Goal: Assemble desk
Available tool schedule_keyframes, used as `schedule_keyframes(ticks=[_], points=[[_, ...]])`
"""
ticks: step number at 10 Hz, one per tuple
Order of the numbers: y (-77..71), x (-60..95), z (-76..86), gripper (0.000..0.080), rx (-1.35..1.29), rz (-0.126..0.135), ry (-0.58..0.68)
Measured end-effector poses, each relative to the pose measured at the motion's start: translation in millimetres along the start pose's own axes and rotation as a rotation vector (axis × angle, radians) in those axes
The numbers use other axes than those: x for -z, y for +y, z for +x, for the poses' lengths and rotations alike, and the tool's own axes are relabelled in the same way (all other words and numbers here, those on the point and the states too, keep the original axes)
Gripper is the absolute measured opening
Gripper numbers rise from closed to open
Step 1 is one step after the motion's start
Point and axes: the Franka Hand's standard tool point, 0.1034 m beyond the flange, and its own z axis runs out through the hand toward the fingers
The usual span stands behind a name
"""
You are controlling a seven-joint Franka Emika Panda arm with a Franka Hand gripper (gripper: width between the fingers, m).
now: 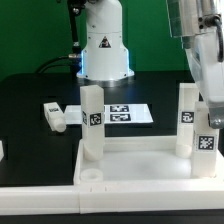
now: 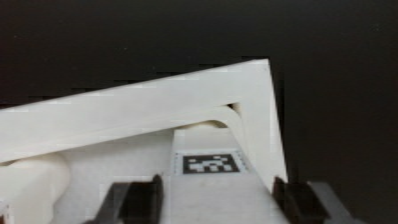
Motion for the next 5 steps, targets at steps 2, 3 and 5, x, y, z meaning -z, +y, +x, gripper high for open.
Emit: schedule_keyframes(ticks=[2, 3, 5], points=[[0.0, 0.0, 0.3, 0.0307, 0.104, 0.000, 0.002], [-0.1, 0.2, 0.4, 0.0502, 0.243, 0.000, 0.003], [-4.8, 3.6, 5.0, 0.0622, 0.642, -0.006, -0.003]])
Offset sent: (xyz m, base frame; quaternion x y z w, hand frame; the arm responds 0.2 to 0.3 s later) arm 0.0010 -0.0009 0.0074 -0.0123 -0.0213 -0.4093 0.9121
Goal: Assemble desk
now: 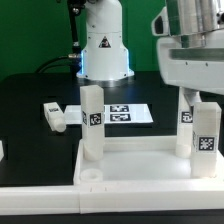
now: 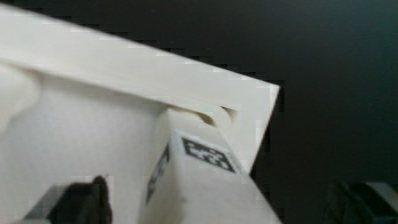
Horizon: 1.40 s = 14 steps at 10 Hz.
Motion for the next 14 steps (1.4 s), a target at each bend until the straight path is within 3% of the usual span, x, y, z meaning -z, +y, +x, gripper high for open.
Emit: schedule_keyframes(ticks=[3, 4, 6, 9, 11, 14], points=[[0.5, -0.6, 0.8, 0.0644, 0.182, 0.000, 0.003], [2.5, -0.1, 3.2, 0.0648, 0.341, -0.019, 0.016], [6.0, 0.6, 7.4, 0.0649, 0.890, -0.112, 0.065], [6.0, -0.3, 5.9, 0.0640, 0.833, -0.108, 0.065], [5.9, -1.0, 4.6, 0.0296, 0.679, -0.100, 0.069], [5.7, -1.1, 5.7, 0.0284, 0.394, -0.097, 0.077]])
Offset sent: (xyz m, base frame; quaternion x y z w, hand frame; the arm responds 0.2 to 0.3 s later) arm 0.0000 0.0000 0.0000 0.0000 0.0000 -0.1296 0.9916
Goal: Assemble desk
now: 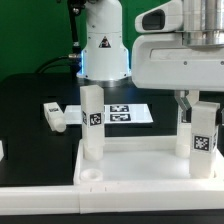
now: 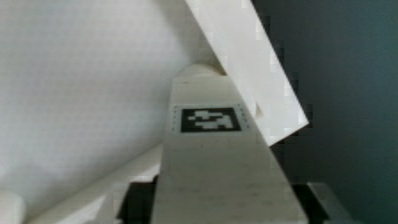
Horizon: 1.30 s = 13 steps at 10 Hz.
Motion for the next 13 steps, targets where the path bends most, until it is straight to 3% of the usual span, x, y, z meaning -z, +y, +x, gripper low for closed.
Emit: schedule_keyframes(ticks=[1, 3, 7, 10, 12, 13], points=[[1.0, 0.1, 1.8, 0.0284, -0.165, 0.003, -0.008], [2.4, -0.3, 0.8, 0.0284, -0.557, 0.039, -0.066], [1.6, -0.2, -1.1, 0.0285, -0.755, 0.040, -0.089], [-1.4, -0.9, -1.3, 0.0285, -1.108, 0.050, -0.122], [-1.2, -1.3, -1.7, 0.0285, -1.065, 0.051, -0.120], [-1.2, -1.6, -1.8, 0.0383, -1.065, 0.050, -0.120]])
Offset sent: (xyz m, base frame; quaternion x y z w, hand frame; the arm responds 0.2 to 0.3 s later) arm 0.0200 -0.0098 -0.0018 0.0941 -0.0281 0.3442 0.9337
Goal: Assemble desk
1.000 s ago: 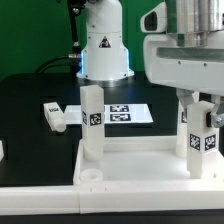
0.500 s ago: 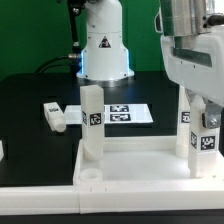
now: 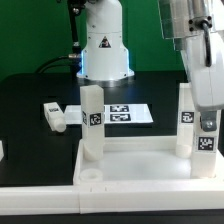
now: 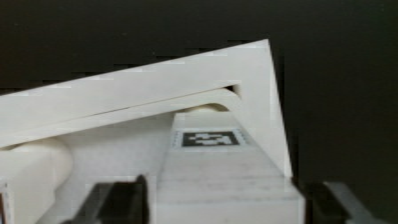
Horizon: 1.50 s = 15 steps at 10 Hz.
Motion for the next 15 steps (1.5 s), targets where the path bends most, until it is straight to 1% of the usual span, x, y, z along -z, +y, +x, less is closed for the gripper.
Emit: schedule_keyframes(ticks=[1, 2, 3, 5, 7, 8, 10, 12, 13, 14, 15], points=[[0.1, -0.1, 0.0, 0.0519, 0.000, 0.000, 0.000], [0.1, -0.2, 0.1, 0.0519, 0.001, 0.000, 0.000], [-1.1, 2.1, 0.1, 0.0625, 0.057, 0.003, -0.001], [-7.4, 16.1, -2.0, 0.0648, 0.287, 0.033, -0.007], [-6.8, 13.6, -6.6, 0.0649, 0.539, 0.030, -0.005], [-6.8, 13.5, -5.8, 0.0649, 0.556, 0.030, -0.004], [-6.8, 13.2, -4.9, 0.0649, 0.719, 0.030, -0.001], [-5.0, 6.5, -1.2, 0.0649, 1.157, -0.033, 0.075], [-4.8, -0.3, 2.2, 0.0649, 1.353, -0.052, 0.079], [-2.6, -1.9, -0.2, 0.0649, 1.377, -0.057, 0.083], [-2.4, -2.1, -0.7, 0.0649, 1.374, -0.056, 0.081]])
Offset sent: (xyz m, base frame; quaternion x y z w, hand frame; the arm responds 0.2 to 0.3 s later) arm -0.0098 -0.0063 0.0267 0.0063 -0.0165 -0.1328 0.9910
